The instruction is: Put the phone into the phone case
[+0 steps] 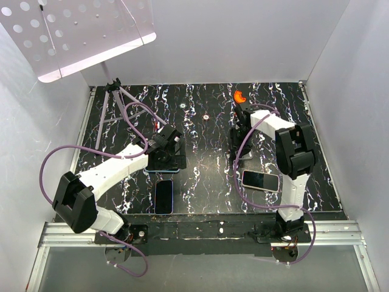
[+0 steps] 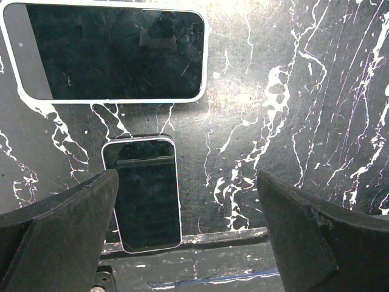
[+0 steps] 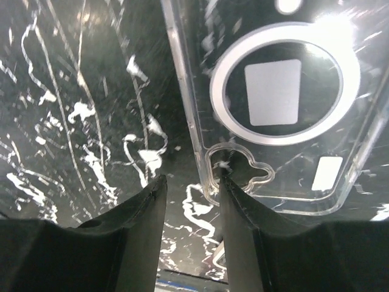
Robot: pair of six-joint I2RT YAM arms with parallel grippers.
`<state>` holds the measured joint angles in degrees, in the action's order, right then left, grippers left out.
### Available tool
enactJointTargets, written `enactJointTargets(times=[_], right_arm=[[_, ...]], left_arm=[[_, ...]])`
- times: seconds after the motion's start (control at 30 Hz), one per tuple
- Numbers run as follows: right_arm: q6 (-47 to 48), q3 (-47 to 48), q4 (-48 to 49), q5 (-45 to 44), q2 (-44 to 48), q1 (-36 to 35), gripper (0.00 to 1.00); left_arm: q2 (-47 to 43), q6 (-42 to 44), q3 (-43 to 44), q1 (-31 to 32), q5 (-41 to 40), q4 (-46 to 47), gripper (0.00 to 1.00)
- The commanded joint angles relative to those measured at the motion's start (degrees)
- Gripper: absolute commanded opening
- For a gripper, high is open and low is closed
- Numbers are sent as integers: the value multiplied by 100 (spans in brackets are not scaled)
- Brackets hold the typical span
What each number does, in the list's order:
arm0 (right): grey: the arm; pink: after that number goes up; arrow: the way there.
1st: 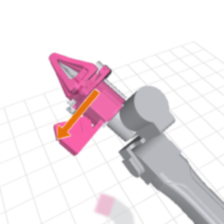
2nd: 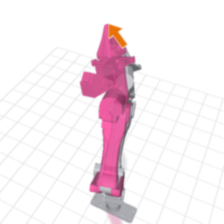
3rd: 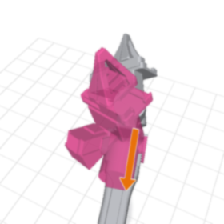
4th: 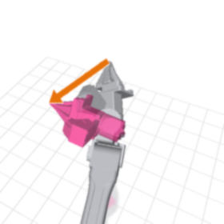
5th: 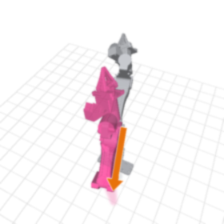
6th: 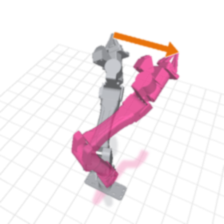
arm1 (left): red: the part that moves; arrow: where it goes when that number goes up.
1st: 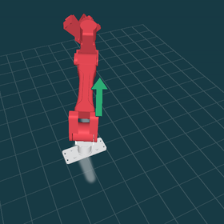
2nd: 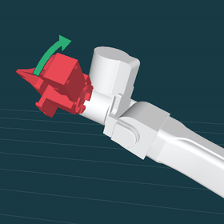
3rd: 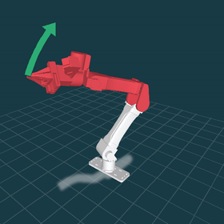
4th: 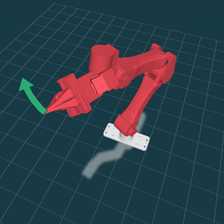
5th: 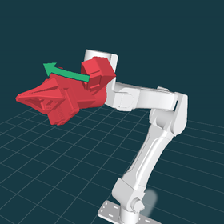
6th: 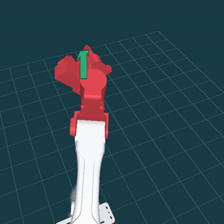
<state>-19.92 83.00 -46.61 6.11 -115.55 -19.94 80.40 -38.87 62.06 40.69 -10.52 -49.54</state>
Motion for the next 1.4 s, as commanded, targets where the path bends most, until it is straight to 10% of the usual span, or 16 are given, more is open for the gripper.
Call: enactJointTargets(times=[0.0,0.8,1.37], right_arm=[[-231,-293,-24,776,445,-211,47],[-1753,-21,1243,1869,506,-1750,52],[-1181,-1918,1356,1797,2211,410,52]], left_arm=[[-165,-94,-10,18,-64,6,98],[-806,-357,-300,18,103,6,98],[-131,-894,-354,62,1474,1289,86]])
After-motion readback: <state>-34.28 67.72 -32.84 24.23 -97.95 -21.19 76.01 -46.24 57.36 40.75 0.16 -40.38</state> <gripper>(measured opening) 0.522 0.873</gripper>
